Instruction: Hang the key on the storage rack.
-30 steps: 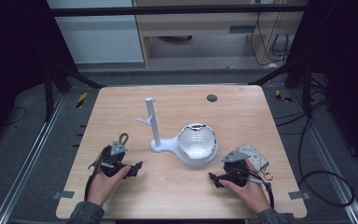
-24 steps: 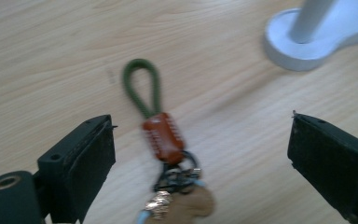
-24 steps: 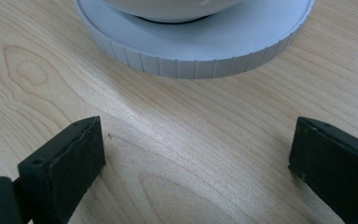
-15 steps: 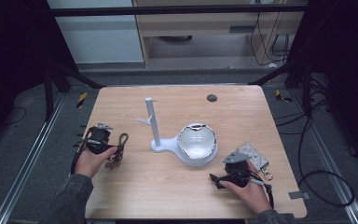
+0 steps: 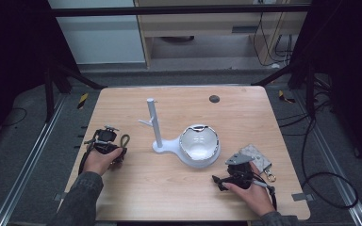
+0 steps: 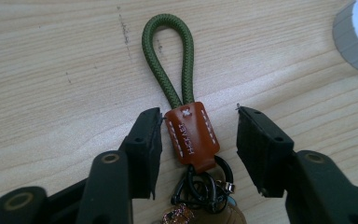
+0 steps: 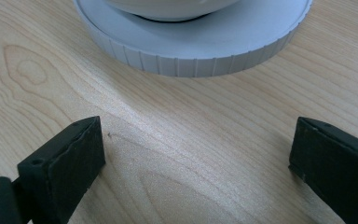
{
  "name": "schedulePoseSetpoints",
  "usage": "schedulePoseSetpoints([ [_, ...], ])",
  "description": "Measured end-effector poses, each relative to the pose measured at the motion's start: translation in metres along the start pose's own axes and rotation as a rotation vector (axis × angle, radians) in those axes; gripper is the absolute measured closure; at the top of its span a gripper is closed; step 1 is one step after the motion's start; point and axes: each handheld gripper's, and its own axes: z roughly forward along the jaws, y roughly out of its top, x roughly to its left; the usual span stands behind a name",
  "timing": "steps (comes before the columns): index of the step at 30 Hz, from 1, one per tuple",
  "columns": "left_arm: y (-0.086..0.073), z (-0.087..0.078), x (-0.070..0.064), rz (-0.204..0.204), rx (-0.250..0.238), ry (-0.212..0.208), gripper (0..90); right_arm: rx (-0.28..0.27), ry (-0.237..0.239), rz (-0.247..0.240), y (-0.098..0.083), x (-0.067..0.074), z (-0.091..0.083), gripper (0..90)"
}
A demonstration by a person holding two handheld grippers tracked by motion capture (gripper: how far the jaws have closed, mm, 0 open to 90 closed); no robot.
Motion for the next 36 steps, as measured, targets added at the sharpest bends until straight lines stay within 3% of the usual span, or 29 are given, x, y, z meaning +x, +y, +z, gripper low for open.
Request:
schedulePoseSetpoints([
  [4, 0.0, 0.004, 0.002, -0.025, 0.005, -0.006, 55.8, 0.002, 0.0, 0.001, 0.0, 0.0, 0.0, 3.4],
  [13, 0.001, 0.01, 0.004, -0.036, 0.016, 0.0, 59.0, -0.001, -0.001, -0.003, -0.001, 0.0, 0.0, 3.4],
  [26, 0.0, 0.014, -0.005, 0.002, 0.025, 0.029, 58.3, 0.001, -0.002, -0.003, -0.001, 0.001, -0.001, 3.4],
  [32, 0.0, 0.014, -0.005, 0.022, 0.022, 0.025, 64.7, 0.001, -0.001, -0.003, -0.001, 0.001, -0.001, 3.4],
  [36, -0.002, 0.005, -0.006, 0.039, -0.022, 0.012, 65.6, 0.001, 0.0, 0.0, -0.001, 0.001, -0.001, 3.4],
])
